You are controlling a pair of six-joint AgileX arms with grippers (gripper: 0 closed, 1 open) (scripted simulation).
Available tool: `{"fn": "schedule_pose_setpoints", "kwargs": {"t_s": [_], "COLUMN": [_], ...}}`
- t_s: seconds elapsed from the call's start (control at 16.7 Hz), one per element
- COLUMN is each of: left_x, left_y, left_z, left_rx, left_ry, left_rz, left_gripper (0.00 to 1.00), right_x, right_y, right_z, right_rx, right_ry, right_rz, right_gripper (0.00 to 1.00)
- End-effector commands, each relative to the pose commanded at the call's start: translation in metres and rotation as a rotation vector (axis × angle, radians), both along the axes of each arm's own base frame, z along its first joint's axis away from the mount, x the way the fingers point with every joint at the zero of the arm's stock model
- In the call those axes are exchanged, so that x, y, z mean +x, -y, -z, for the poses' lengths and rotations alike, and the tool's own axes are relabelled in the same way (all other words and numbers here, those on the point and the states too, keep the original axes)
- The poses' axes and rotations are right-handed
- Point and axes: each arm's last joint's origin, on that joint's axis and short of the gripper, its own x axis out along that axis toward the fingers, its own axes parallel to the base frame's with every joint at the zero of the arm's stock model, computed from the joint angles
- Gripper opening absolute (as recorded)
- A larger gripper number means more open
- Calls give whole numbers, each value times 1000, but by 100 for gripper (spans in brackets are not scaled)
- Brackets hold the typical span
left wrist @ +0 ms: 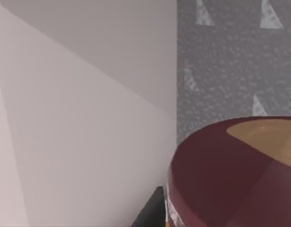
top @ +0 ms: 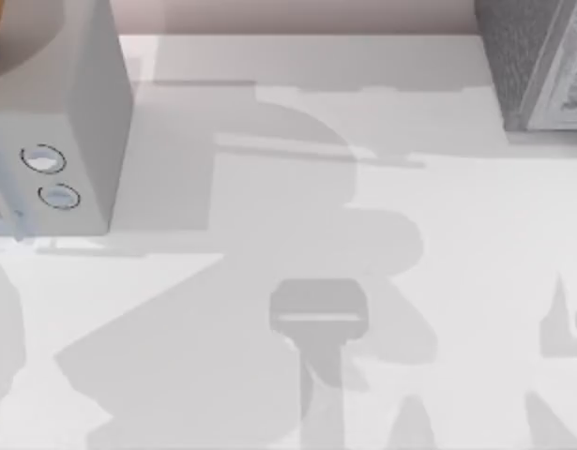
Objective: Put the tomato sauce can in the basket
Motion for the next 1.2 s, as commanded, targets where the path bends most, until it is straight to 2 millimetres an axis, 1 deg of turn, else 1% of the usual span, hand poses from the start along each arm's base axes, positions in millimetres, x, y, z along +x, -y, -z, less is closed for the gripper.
{"fn": "schedule_pose_setpoints", "kwargs": {"t_s": [0.12,0.24,0.42,0.6,0.72,1.2], "left_x": [10,16,19,19,20,47], "left_y": [-16,-28,-35,-35,-31,-4], "left_z": [-10,-15,-17,-17,-18,-2], "left_rx": [-1,-4,-7,-7,-5,-5], "left_ry": [-7,-18,-27,-27,-23,-27], "left_rz": [-46,-84,-112,-112,-106,-110], "left_gripper": [0,0,0,0,0,0], "right_x": [0,0,0,0,0,0], "right_y": [0,0,0,0,0,0], "right_z": [0,0,0,0,0,0], "right_rx": [0,0,0,0,0,0], "right_ry": [0,0,0,0,0,0], "right_rz": [0,0,0,0,0,0], "right_gripper": [100,100,100,100,100,100]}}
